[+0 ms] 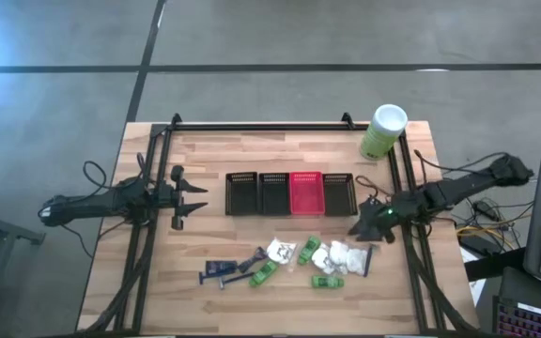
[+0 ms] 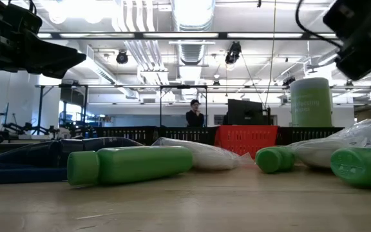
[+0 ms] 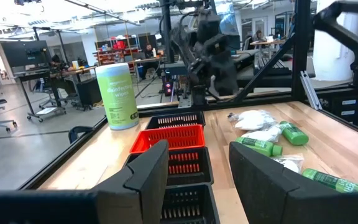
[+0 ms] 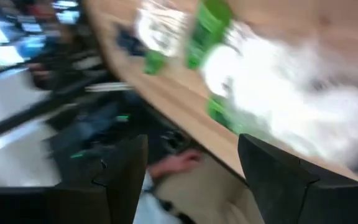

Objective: Pick & Place Travel size toiletries
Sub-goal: Put the blue razor into the orange basket

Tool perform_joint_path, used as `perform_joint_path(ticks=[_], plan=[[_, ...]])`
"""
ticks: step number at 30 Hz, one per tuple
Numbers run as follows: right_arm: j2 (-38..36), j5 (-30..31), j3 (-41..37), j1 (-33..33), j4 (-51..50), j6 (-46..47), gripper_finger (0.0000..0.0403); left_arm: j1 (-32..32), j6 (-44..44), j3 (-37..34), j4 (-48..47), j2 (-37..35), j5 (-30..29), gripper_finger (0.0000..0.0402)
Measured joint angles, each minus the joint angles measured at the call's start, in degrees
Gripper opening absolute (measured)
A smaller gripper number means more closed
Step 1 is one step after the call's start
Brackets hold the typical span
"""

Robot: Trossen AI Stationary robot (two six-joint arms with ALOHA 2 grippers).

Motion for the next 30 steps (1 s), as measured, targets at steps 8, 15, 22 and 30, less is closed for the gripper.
perform_joint_path(ticks=[8,15,22,30], plan=[[19.7,-0.5,20.7,9.4,-29.6,6.4,0.0237,0.0,0.0,0.0,0.0,0.0,0.0,0.0177],[33.2,-1.8,27.8,14.0,-35.7,11.6,0.0252,0.0,0.0,0.0,0.0,0.0,0.6,0.0177],[42.7,-1.9,29.8,15.2,-35.1,12.0,0.0263,0.0,0.0,0.0,0.0,0.0,0.8,0.0177],[44.0,-3.0,26.4,15.1,-35.2,15.8,0.0244,0.0,0.0,0.0,0.0,0.0,0.9,0.0177]])
